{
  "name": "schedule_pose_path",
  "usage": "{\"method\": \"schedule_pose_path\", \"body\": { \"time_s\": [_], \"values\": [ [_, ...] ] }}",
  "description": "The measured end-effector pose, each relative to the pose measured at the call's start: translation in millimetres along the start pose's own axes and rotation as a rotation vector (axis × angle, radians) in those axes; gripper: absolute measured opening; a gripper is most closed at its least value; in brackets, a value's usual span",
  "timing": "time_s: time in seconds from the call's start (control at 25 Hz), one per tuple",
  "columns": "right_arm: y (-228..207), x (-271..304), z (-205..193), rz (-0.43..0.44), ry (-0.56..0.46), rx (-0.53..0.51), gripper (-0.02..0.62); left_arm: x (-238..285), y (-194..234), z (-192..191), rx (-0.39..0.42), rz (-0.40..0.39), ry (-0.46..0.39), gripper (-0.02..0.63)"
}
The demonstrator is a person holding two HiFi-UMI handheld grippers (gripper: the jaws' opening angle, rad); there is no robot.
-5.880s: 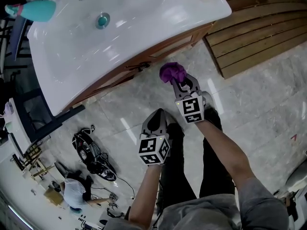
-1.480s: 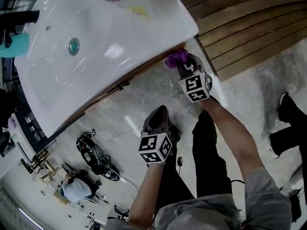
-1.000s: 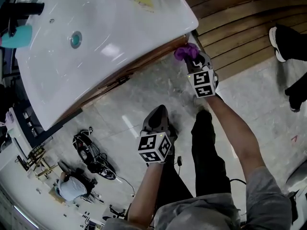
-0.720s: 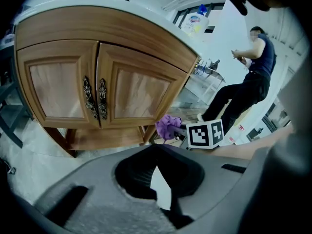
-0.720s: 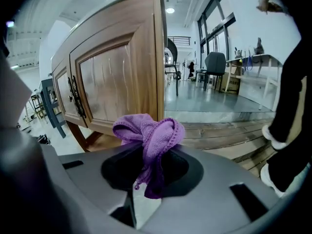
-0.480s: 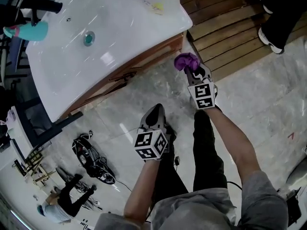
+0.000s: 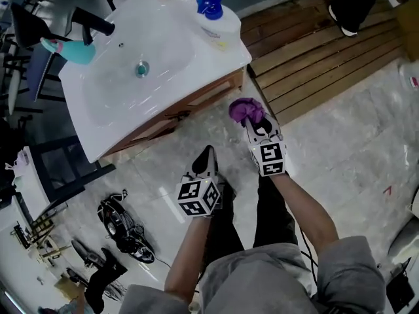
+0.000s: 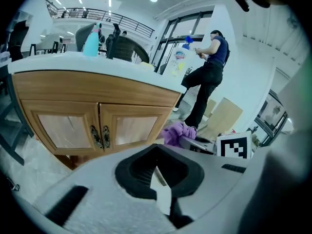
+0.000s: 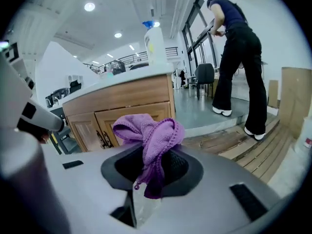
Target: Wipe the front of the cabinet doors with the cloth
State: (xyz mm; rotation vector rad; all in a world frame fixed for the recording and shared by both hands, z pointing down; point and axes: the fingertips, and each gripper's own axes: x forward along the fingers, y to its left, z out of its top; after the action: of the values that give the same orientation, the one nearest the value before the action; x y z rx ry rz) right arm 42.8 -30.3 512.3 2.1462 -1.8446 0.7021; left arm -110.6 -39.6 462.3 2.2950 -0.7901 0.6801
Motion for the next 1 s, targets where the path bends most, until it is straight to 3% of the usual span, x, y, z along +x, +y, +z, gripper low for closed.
{"method": "schedule_pose_path", "body": {
  "time_s": [0.56,1.0],
  "values": [
    [22.7,-119.4,155.6,0.017,-0.142,0.044,0.094,-80.1,-71.8,103.6,0.063,-0.073,-0.152,0.008],
    [69.1,-177.8,243.9,0.067,-0.274,0.049,0.094,-144.9,-100.0,161.6,0.134,-0.109,-0.274,0.008]
  ]
}}
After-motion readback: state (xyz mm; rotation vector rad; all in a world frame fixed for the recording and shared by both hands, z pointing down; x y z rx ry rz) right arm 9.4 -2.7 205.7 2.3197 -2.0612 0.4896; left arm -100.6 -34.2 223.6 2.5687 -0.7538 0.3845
